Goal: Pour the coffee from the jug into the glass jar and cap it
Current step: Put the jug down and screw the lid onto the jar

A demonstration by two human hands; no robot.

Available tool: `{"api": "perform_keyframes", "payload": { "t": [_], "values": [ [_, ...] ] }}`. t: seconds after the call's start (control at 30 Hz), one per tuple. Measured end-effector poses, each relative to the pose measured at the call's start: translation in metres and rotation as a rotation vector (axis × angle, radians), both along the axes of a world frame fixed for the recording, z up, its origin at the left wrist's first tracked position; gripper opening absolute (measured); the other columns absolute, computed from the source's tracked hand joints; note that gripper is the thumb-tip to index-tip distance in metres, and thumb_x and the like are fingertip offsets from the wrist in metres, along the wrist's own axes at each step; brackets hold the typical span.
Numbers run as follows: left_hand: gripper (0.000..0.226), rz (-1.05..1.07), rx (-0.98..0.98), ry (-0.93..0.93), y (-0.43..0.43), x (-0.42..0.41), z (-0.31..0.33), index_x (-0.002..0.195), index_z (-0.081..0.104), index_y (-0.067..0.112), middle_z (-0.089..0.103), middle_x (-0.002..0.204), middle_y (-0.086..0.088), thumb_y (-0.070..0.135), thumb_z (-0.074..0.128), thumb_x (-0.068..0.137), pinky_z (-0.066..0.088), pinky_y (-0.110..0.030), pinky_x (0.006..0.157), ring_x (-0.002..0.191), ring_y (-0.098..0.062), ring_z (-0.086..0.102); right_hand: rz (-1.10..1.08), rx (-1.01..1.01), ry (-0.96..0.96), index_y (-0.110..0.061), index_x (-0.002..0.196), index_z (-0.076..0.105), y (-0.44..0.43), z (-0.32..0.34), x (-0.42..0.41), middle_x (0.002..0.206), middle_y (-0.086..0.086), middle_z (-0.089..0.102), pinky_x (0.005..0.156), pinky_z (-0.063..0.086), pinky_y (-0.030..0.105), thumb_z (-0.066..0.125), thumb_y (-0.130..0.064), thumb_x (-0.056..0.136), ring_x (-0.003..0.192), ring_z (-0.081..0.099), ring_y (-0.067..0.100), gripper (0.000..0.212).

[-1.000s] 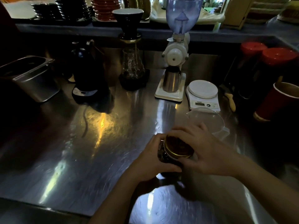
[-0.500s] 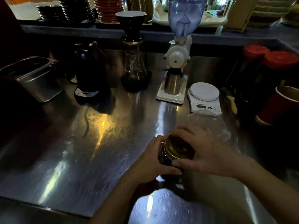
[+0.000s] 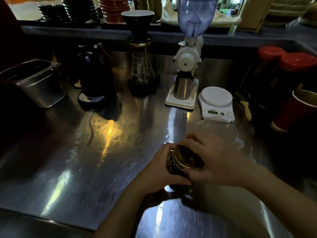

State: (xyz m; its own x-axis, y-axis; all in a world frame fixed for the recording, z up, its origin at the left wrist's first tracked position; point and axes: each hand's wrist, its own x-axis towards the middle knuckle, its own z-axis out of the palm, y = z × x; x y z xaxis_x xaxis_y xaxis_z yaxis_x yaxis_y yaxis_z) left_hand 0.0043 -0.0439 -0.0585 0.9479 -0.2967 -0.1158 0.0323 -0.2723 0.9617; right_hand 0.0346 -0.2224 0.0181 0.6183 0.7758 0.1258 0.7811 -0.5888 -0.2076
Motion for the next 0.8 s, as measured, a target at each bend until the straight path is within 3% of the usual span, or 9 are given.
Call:
{"api": "perform_keyframes", "payload": {
  "t": [0.1,0.2,0.27,0.43,0.53,0.67,0.8],
  "values": [
    [0.080,-0.075,0.020,0.047,0.008,0.006,0.003,0.107,0.039,0.065,0.051,0.130,0.010,0.026,0.086,0.057,0.050,-0.028,0.097,0.119,-0.008,0.053,0.079,-0.057,-0.031,-0.016,0.121,0.051,0.000,0.002,0.004,0.108,0.009,0.059,0.075,0.045,0.030,0.062,-0.053,0.075,0.092,0.053,0.021,0.059],
    [0.084,-0.143,0.096,0.081,0.013,0.014,0.008,0.118,0.038,0.056,0.051,0.134,0.009,0.026,0.087,0.057,0.044,-0.043,0.106,0.126,-0.014,0.049,0.136,-0.123,-0.043,-0.017,0.126,0.047,-0.001,0.007,0.010,0.106,0.008,0.059,0.068,0.046,0.028,0.054,-0.058,0.078,0.085,0.054,0.019,0.064],
    [0.089,-0.126,0.123,0.062,0.011,0.013,0.007,0.127,0.036,0.046,0.050,0.136,0.007,0.029,0.087,0.056,0.043,-0.046,0.106,0.126,-0.015,0.048,0.115,-0.135,-0.060,-0.016,0.125,0.048,0.001,0.007,0.011,0.098,0.008,0.059,0.060,0.049,0.029,0.050,-0.061,0.078,0.076,0.054,0.019,0.065],
    [0.080,0.128,0.021,-0.031,-0.012,-0.012,-0.009,0.115,0.044,0.054,0.059,0.118,0.016,0.043,0.087,0.048,0.058,-0.036,0.082,0.101,-0.007,0.063,-0.112,-0.042,-0.172,-0.010,0.089,0.063,0.014,-0.005,-0.002,0.073,0.010,0.059,0.039,0.041,0.024,0.038,-0.063,0.077,0.046,0.050,0.020,0.060],
    [0.080,0.185,0.039,-0.035,-0.015,-0.016,-0.014,0.116,0.043,0.053,0.060,0.114,0.019,0.047,0.086,0.048,0.060,-0.042,0.081,0.101,-0.003,0.063,-0.063,-0.054,-0.190,-0.010,0.096,0.063,0.012,-0.006,-0.001,0.077,0.008,0.063,0.040,0.046,0.028,0.038,-0.067,0.078,0.049,0.053,0.021,0.064],
    [0.080,0.052,0.035,0.000,-0.001,-0.007,-0.007,0.115,0.046,0.048,0.062,0.118,0.010,0.032,0.090,0.050,0.055,-0.046,0.091,0.106,-0.007,0.063,0.063,-0.081,-0.182,-0.013,0.105,0.060,0.006,-0.006,0.006,0.082,0.005,0.063,0.041,0.045,0.027,0.040,-0.068,0.079,0.056,0.055,0.018,0.064],
    [0.077,0.133,0.114,-0.068,-0.007,-0.011,-0.006,0.114,0.047,0.045,0.064,0.113,0.012,0.046,0.087,0.048,0.055,-0.046,0.088,0.103,-0.008,0.063,0.025,0.014,-0.144,-0.010,0.100,0.061,0.006,-0.012,0.007,0.082,0.007,0.062,0.041,0.048,0.030,0.048,-0.065,0.074,0.055,0.054,0.019,0.062]
  ]
}}
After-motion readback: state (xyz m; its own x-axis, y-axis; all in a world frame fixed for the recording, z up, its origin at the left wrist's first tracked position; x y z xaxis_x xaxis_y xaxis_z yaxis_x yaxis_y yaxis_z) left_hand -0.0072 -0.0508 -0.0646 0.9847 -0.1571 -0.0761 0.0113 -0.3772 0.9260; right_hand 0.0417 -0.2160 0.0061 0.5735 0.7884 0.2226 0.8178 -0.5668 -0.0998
